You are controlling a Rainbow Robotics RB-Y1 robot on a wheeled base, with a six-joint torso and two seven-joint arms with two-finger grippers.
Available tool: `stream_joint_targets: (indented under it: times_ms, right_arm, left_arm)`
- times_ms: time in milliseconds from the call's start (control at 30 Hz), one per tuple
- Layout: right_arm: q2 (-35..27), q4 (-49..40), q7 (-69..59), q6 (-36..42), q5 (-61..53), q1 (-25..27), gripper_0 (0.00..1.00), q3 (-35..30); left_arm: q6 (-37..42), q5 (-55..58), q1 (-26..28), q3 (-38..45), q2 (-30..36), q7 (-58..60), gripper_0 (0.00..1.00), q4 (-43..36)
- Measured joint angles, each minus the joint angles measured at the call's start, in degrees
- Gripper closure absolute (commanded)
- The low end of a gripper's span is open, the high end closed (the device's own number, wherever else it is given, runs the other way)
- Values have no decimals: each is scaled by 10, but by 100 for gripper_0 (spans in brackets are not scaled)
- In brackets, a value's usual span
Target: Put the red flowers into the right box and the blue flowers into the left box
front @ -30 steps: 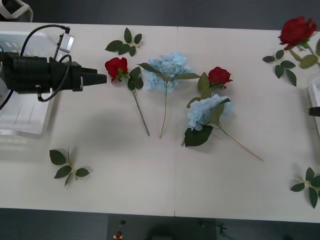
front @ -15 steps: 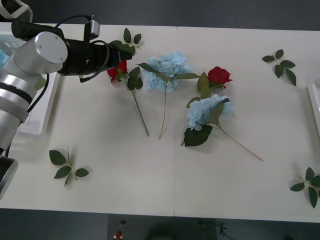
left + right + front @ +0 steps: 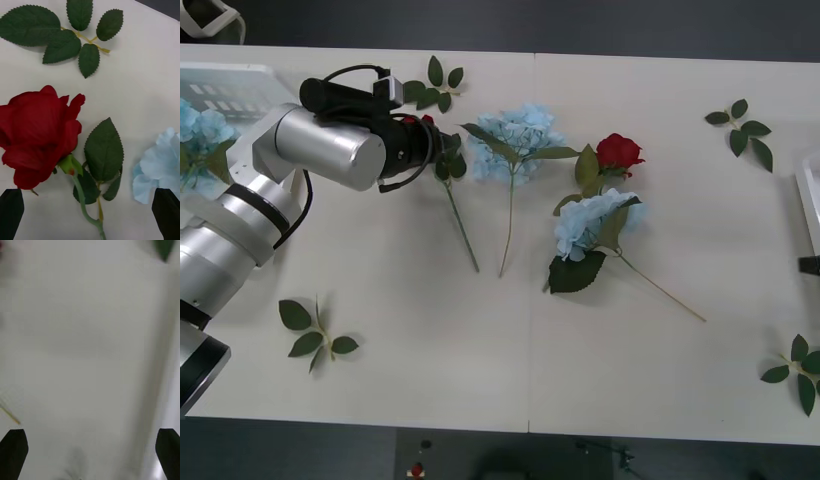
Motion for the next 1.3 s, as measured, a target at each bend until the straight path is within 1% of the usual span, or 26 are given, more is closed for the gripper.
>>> stream_joint_targets:
  times_ms: [67, 133, 200, 300, 400, 500, 533, 600, 800, 967, 1067, 1100, 1133, 1167, 1200, 1267, 1300]
  right_arm:
    - [47, -14, 56, 2, 17, -7, 0, -13]
    - [107, -14, 62, 10, 61, -28, 0, -21]
    - [170, -3, 63, 17, 122, -61, 0, -19]
    - [248, 32, 73, 46, 166, -120, 0, 0]
    - [305, 73, 74, 90, 224, -175, 0, 19]
    - [341, 106, 74, 102, 243, -214, 0, 38]
    - [347, 114, 74, 104, 246, -225, 0, 46]
    - [353, 123, 74, 104, 250, -244, 0, 65]
    - [353, 125, 75, 96, 254, -284, 0, 128]
    - [350, 124, 78, 96, 260, -288, 0, 141]
    - [336, 119, 78, 96, 260, -288, 0, 141]
    - [329, 114, 78, 97, 260, -288, 0, 141]
    - [321, 109, 78, 97, 260, -288, 0, 141]
    - [313, 103, 78, 98, 260, -288, 0, 141]
    - [305, 97, 78, 100, 260, -288, 0, 141]
    - [291, 84, 78, 100, 260, -285, 0, 141]
    - [284, 76, 78, 100, 260, -281, 0, 141]
  left_arm:
    - [0, -33, 0, -12, 0, 47, 0, 0]
    - [0, -78, 0, -27, 0, 81, 0, -1]
    - [0, -119, 0, -45, 0, 92, 0, -2]
    - [0, -129, 0, -70, 0, 116, 0, -2]
    - [0, -129, 0, -83, 0, 139, 0, -2]
    - [0, -129, 0, -84, -1, 139, 0, -3]
    - [0, -129, 0, -84, -2, 139, 3, -3]
    - [4, -129, 0, -84, -7, 139, 7, -3]
    - [13, -129, 0, -84, -25, 139, 7, -3]
    - [36, -142, 0, -84, -37, 139, 7, -3]
    - [38, -144, 0, -84, -38, 139, 6, -2]
    - [38, -144, 0, -84, -38, 139, 8, -1]
    - [38, -145, 0, -84, -38, 139, 12, 0]
    - [38, -148, 0, -84, -38, 139, 25, 3]
    - [38, -155, 0, -84, -38, 139, 30, 7]
    - [38, -167, 0, -84, -38, 139, 36, 14]
    - [38, -172, 0, -84, -38, 139, 45, 17]
